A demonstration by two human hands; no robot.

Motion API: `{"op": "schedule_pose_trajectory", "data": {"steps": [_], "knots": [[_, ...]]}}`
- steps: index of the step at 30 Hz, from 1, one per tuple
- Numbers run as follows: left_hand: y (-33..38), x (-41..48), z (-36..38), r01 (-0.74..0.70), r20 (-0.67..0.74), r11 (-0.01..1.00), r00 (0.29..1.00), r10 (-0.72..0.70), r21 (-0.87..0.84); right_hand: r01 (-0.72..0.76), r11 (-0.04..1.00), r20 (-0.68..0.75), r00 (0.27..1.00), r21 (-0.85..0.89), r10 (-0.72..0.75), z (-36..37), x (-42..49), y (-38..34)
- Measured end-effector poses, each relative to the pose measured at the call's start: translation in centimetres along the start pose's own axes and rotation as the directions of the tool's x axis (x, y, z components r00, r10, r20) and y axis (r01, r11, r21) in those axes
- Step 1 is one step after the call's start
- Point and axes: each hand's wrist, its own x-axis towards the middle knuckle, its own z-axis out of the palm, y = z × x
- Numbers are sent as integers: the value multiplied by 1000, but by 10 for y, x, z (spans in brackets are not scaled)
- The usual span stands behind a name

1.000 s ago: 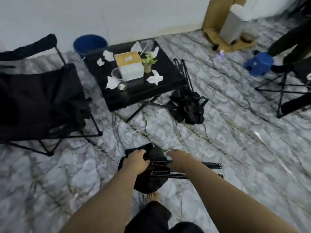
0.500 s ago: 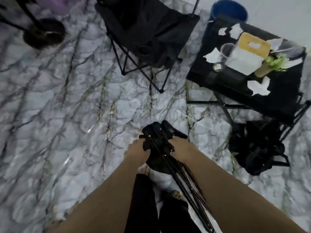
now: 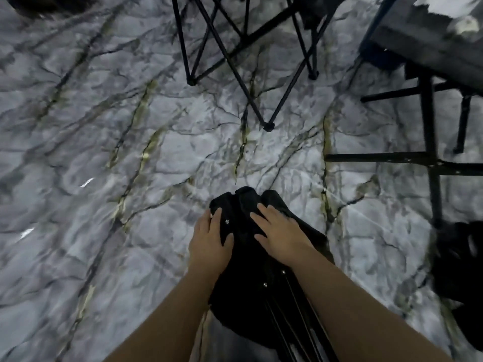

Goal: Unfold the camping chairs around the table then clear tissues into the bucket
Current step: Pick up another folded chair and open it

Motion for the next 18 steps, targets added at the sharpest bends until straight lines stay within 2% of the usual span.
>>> {"op": "schedule_pose_trajectory", "data": {"steps": [4,7,9,11,13,16,18], "knots": [[-38,51,57,-111,-21,991,993,113,70,63,998,-108,992,-8,-63,53,53,35],[-53,61,82,-124,-37,986,991,128,109,136,989,-151,981,54,-126,72,74,48],[-59,64,89,-110,-61,992,992,114,68,185,970,-199,968,156,-153,75,82,52],[-57,65,89,-76,-83,997,994,76,11,190,921,-233,966,341,-113,75,89,54],[-50,67,86,-14,-128,998,992,6,-56,162,877,-240,969,452,-56,74,97,53],[-41,70,87,67,-132,996,988,-73,-51,116,898,-248,969,425,-8,73,104,48],[-36,72,89,62,-108,986,991,-79,-157,108,895,-226,974,433,-8,69,106,47]]}}
